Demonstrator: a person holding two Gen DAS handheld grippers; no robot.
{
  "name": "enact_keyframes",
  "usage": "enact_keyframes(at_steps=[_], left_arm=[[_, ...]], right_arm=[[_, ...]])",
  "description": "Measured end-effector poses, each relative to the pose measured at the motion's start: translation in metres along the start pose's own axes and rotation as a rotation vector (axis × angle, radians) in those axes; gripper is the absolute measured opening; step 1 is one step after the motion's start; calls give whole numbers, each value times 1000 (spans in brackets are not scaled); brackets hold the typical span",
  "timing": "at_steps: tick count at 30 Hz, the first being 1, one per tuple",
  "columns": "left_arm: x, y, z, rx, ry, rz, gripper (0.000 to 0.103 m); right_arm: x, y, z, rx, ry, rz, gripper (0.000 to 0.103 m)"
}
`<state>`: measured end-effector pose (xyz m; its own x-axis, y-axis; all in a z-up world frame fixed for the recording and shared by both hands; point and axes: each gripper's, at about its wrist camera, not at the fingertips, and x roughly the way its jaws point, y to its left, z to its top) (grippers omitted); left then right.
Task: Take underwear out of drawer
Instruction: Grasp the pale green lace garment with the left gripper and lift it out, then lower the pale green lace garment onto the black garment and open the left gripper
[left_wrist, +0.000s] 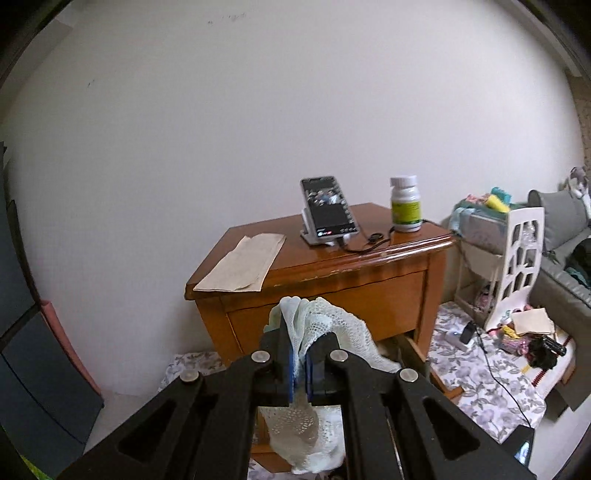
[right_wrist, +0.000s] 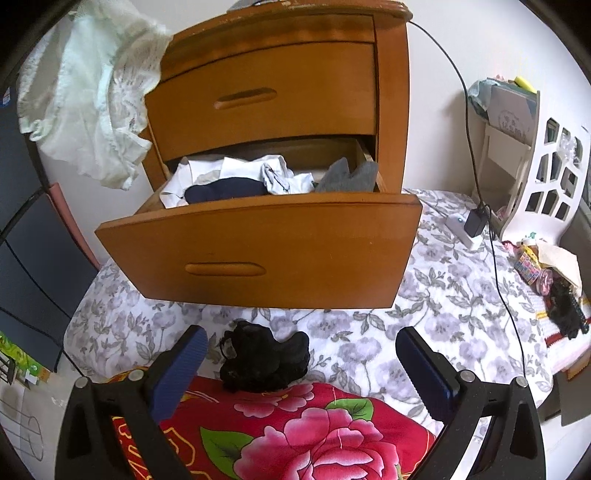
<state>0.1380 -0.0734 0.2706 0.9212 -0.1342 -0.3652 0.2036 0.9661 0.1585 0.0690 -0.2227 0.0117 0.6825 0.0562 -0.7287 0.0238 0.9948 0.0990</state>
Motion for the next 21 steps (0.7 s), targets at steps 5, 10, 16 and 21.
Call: enact_keyframes(at_steps=[5, 10, 16, 21], left_arm=[[-16, -9, -10, 31, 16, -20, 4], [-9, -23, -29, 62, 78, -51, 4], [18, -46, -61, 92, 204, -100, 4], [51, -68, -93, 128, 320, -123, 4]], right_arm=[[-7, 4, 1, -16, -10, 0, 103], [-13, 7, 0, -33, -13, 4, 103], [-16, 8, -1, -50, -2, 15, 103], [-13, 7, -3, -65, 19, 27, 103]])
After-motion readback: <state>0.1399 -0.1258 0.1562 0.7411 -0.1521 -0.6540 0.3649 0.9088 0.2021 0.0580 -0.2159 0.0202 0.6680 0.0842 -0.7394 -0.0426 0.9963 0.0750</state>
